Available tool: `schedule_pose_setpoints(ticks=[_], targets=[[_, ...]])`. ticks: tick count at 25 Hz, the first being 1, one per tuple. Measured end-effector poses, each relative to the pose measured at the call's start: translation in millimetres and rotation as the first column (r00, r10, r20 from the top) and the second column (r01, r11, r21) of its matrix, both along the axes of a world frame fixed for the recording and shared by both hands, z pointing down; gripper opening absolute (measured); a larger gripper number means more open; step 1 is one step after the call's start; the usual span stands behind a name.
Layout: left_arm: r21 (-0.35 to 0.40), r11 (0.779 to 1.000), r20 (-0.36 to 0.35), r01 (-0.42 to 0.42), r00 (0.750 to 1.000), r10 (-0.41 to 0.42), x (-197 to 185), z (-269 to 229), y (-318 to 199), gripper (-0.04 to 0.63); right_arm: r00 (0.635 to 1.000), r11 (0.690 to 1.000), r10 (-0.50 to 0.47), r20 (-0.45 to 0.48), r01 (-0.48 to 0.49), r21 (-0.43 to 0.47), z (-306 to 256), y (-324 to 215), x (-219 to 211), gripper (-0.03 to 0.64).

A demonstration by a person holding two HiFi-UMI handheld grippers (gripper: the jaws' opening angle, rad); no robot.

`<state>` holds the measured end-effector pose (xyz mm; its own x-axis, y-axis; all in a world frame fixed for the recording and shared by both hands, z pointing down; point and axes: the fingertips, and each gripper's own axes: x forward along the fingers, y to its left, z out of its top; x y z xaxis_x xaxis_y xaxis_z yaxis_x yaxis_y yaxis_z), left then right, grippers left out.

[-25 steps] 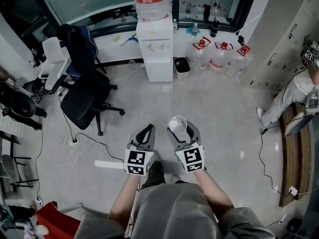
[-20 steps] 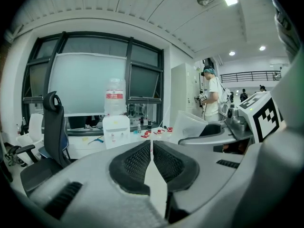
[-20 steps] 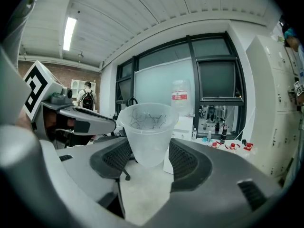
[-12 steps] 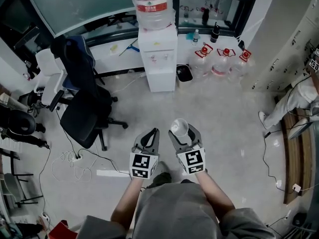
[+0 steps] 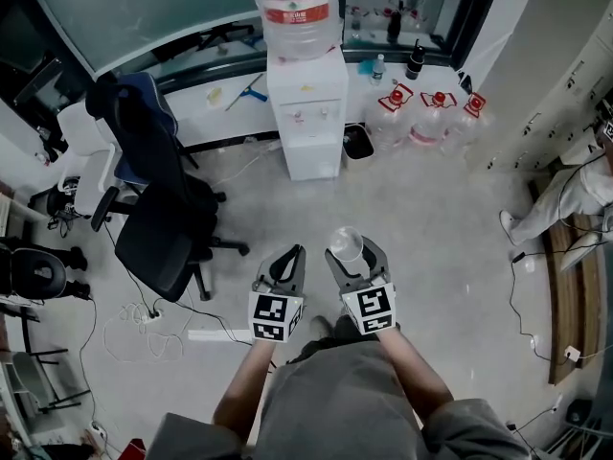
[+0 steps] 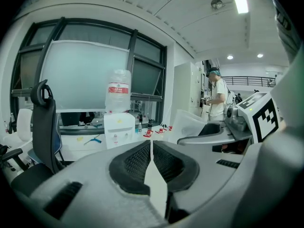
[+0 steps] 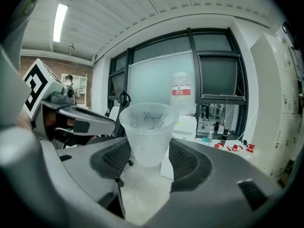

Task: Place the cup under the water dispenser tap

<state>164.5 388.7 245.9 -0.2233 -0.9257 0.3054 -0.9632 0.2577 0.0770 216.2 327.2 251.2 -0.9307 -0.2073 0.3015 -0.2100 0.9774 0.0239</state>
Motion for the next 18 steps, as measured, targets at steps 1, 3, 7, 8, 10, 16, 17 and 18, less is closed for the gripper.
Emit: schedule_pose_setpoints(ticks=[1,3,7,8,10,16,17,18], targets=[[-0.001,1.0,-0.004,-0.001,1.0,0.001,-5,1,-2,0.012,1.0,1.0,0.001,-0.003,-0.001,-0.001,1,-2,-4,0.252],[-0.003,1.0,-0.007,-0.003,1.0,0.003,-14,3,-7,0.012,1.0,1.0,-0.001,-0.008,0.001,-0.004,4,-6,-13,0.252],[-0.002,1.0,-0.003,-0.001,1.0,0.001,-37,8,-24,0.012,1.0,1.0,-0.005,-0.008,0.005,-0.009,10,-21,-34,0.252],[-0.005,1.0,-0.005,0.001,1.0,-0.001,-43,9,-27,0.012,1.0,1.0,-0.005,-0.01,0.004,-0.01,13,-25,-38,0.252],[-0.009,1.0,-0.007,0.001,1.0,-0.001,-55,11,-37,0.012,1.0,1.0,-0.002,-0.014,0.002,-0.013,15,-36,-50,0.252],[-0.028,1.0,-0.006,-0.003,1.0,0.003,-89,13,-71,0.012,1.0,1.0,-0.008,-0.009,0.007,-0.029,18,-72,-91,0.252],[-0.032,0.999,-0.009,-0.001,1.0,0.001,-96,13,-76,0.012,1.0,1.0,-0.008,-0.014,0.008,-0.03,20,-79,-97,0.252],[-0.036,0.999,-0.01,0.0,1.0,0.0,-102,14,-82,0.012,1.0,0.999,-0.009,-0.018,0.009,-0.033,21,-85,-103,0.253]])
